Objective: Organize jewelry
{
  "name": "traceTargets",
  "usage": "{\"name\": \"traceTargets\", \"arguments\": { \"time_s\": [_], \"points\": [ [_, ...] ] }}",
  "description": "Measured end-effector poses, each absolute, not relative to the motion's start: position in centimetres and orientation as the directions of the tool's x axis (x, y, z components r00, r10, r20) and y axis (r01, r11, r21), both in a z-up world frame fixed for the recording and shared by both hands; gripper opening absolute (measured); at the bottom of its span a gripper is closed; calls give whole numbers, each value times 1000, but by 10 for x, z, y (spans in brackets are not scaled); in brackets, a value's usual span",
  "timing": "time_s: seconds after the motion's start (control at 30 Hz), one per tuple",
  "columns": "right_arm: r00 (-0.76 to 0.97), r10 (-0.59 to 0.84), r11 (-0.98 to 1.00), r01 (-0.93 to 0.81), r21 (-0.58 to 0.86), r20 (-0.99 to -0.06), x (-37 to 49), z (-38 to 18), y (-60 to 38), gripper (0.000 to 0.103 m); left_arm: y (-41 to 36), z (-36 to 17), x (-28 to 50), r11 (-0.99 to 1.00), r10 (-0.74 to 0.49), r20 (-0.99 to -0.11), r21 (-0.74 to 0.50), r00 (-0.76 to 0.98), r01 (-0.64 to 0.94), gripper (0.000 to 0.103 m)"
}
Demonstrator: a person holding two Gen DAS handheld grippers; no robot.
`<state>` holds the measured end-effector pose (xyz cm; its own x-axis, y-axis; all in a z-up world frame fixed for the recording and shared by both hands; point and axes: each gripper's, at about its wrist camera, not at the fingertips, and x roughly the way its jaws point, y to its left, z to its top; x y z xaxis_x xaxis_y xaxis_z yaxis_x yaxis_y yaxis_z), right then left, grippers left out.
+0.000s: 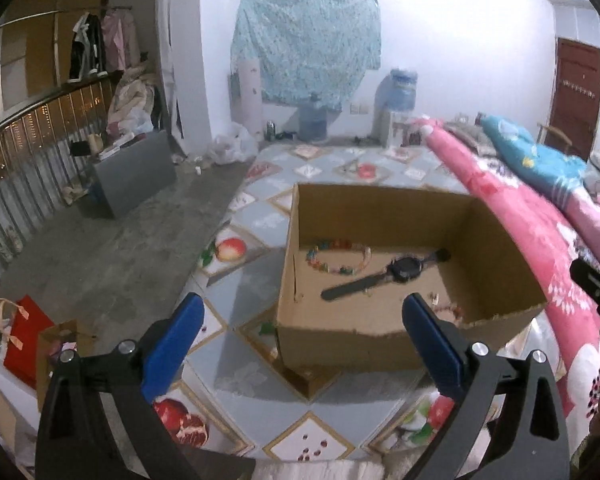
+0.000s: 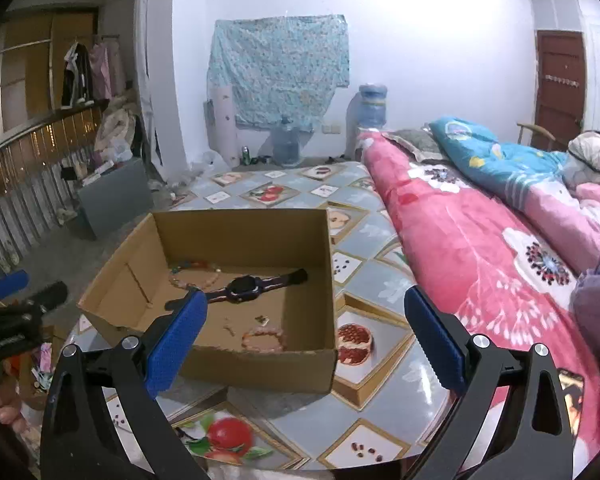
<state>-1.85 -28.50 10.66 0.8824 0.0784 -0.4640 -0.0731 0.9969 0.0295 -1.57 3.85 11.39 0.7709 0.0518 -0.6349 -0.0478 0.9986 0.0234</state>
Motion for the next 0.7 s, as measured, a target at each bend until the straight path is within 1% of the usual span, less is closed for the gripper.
{"name": "traceTargets", "arguments": {
  "time_s": [0.07,0.17,0.2,0.33,0.47,0.7],
  "points": [
    [873,96,995,-87,41,-479,-19,100,-283,95,36,106,-15,998,58,-655,21,753,-59,97],
    [831,99,995,-83,53,-547,-13,84,-278,95,30,91,-11,997,46,-712,-7,700,-73,97],
    [805,108,994,-89,62,-583,-8,75,-275,95,27,85,-9,997,44,-733,-10,679,-76,97],
    [735,126,992,-114,61,-667,0,53,-261,95,10,66,-5,998,66,-792,37,607,-59,97],
    [705,135,989,-139,51,-696,3,46,-250,95,2,59,-2,997,78,-807,67,586,-41,97],
    [695,120,990,-136,34,-709,5,43,-241,95,2,57,5,996,83,-806,75,586,-39,97]
  ]
}}
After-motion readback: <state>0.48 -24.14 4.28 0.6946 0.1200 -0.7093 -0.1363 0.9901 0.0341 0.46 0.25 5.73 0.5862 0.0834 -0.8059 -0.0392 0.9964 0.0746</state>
